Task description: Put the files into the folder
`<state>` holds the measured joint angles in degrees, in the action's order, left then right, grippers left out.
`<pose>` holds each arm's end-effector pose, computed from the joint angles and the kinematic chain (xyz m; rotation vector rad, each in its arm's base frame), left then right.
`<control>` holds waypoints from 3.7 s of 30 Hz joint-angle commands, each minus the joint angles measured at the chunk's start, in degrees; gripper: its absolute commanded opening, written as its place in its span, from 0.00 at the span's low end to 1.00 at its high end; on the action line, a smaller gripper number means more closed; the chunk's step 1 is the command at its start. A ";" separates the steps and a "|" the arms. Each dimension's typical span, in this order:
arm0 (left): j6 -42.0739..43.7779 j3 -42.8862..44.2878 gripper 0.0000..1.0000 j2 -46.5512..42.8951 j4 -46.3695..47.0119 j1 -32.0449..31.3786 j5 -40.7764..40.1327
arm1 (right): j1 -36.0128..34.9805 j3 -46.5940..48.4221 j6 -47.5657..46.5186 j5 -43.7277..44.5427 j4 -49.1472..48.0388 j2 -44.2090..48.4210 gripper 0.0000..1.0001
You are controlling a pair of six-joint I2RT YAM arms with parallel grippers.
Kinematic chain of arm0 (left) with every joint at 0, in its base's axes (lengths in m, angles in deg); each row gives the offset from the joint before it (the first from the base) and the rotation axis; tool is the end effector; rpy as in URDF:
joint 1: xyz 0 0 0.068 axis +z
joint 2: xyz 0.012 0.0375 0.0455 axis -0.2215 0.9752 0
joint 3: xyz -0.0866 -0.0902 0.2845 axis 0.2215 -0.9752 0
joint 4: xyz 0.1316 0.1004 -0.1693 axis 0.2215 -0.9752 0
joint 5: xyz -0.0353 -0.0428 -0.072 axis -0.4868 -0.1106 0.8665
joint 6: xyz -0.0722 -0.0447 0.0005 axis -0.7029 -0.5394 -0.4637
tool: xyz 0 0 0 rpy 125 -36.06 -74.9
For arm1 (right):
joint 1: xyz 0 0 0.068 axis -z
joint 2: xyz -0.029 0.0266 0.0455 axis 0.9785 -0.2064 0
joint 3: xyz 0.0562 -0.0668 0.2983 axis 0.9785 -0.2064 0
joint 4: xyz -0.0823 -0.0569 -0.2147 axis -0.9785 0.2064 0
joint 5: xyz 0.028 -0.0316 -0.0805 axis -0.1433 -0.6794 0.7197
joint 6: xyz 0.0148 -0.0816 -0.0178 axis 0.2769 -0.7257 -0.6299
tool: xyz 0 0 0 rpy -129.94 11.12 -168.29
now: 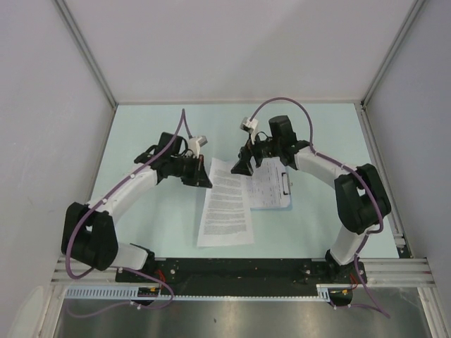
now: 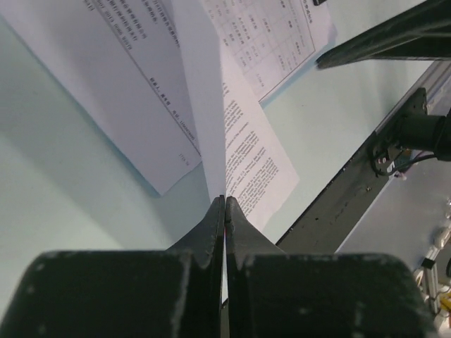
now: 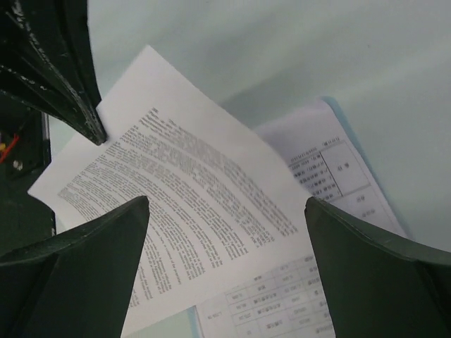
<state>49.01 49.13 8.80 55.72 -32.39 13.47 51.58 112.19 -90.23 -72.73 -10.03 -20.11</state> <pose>0.2343 -0.1291 0.2698 0.4400 2.4996 -0.9909 0.3263 0.2245 0.2781 -1.0821 1.8354 1.0861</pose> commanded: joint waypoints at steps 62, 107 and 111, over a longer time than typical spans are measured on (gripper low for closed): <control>1.73 35.61 0.70 11.63 -19.38 -10.20 -40.57 | 1.89 13.12 5.10 -0.51 15.91 -9.44 0.09; -16.46 1.69 0.85 11.89 9.10 -7.92 -17.71 | 7.69 -7.89 28.60 21.32 -1.23 -2.84 0.18; -17.17 -0.77 0.85 12.95 9.54 -6.43 -18.41 | 7.26 -7.89 29.21 20.61 -3.95 -5.74 0.21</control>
<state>33.43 50.09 22.98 62.39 -39.71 -6.21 58.99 104.37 -62.36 -51.21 -8.46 -23.85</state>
